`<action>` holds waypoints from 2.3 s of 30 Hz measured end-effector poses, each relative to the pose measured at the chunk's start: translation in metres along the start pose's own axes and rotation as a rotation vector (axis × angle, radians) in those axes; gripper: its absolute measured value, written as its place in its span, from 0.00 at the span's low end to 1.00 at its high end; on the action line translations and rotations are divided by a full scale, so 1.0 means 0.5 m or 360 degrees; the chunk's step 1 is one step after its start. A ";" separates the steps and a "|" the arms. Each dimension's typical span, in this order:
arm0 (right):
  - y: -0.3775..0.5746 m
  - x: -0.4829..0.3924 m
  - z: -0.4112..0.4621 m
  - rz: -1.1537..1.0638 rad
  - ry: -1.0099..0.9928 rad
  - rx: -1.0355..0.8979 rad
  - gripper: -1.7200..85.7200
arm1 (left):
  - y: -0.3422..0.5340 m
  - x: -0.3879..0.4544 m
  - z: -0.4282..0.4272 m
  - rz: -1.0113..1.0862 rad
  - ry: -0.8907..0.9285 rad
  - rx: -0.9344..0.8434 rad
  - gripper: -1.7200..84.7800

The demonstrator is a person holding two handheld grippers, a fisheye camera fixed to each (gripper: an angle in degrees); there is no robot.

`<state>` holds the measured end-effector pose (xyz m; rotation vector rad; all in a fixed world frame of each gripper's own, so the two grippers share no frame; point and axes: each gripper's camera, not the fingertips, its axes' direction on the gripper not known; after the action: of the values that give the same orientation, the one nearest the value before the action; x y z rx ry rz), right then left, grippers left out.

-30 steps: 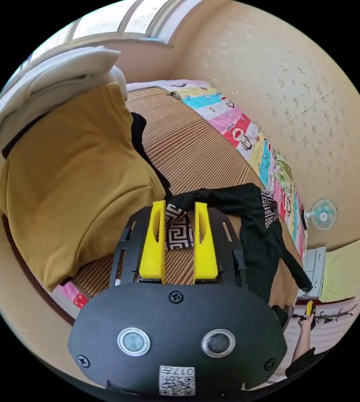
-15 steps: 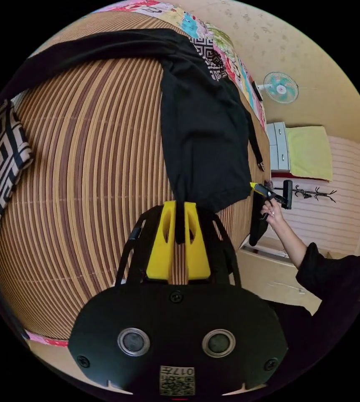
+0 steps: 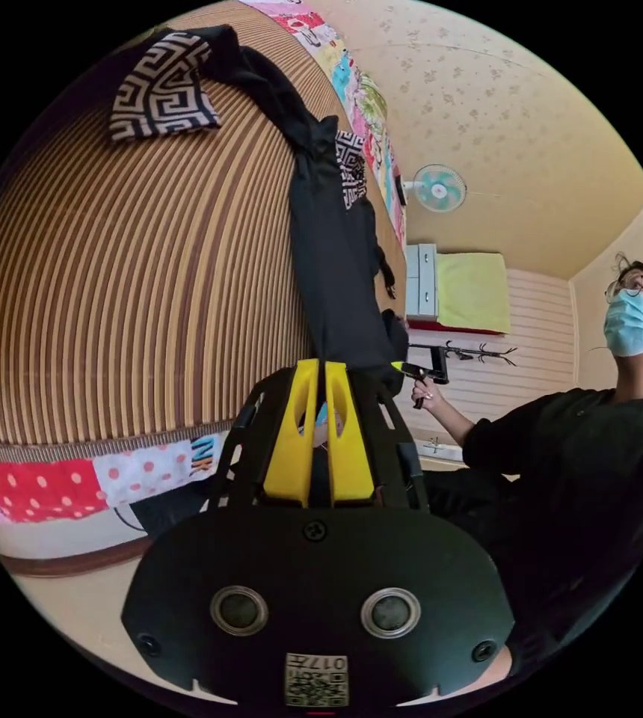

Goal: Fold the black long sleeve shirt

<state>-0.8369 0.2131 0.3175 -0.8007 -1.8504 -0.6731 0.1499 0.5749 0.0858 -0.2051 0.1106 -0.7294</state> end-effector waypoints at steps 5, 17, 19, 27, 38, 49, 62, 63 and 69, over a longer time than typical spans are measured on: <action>0.038 -0.018 0.095 0.0113 0.0277 -0.0080 0.07 | 0.067 -0.020 0.035 -0.0253 -0.0210 0.0084 0.04; -0.025 -0.194 0.057 0.0039 0.0756 0.0233 0.08 | -0.037 0.124 -0.121 -0.0136 -0.0619 0.0752 0.12; -0.051 -0.222 0.068 -0.0012 0.0707 0.0254 0.08 | -0.097 0.135 -0.151 -0.0153 -0.0800 0.0799 0.13; -0.116 -0.336 0.151 -0.0214 0.0568 0.0256 0.08 | -0.198 0.044 -0.132 -0.0456 -0.1106 0.0721 0.11; -0.140 -0.450 0.232 -0.0467 0.0238 0.0256 0.10 | -0.119 0.243 -0.378 0.0407 -0.0342 0.0552 0.02; -0.155 -0.844 0.371 -0.1482 -0.0096 0.0270 0.20 | -0.103 0.241 -0.631 0.0579 0.0116 0.0316 0.02; -0.166 -1.008 0.495 -0.1749 0.0205 0.0650 0.07 | -0.096 0.203 -0.704 0.0567 -0.0003 0.0680 0.11; -0.188 -0.980 0.463 -0.1660 0.0106 0.0679 0.06 | -0.089 0.211 -0.706 0.0566 -0.0054 0.0777 0.12; -0.278 -0.646 0.213 -0.1122 -0.0705 0.1023 0.06 | -0.132 0.237 -0.585 0.0497 0.0009 0.0767 0.13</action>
<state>-0.9032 0.1295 -0.0340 0.1670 -2.5799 -0.2702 0.1445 0.4043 -0.1879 0.2706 -0.0300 -0.4274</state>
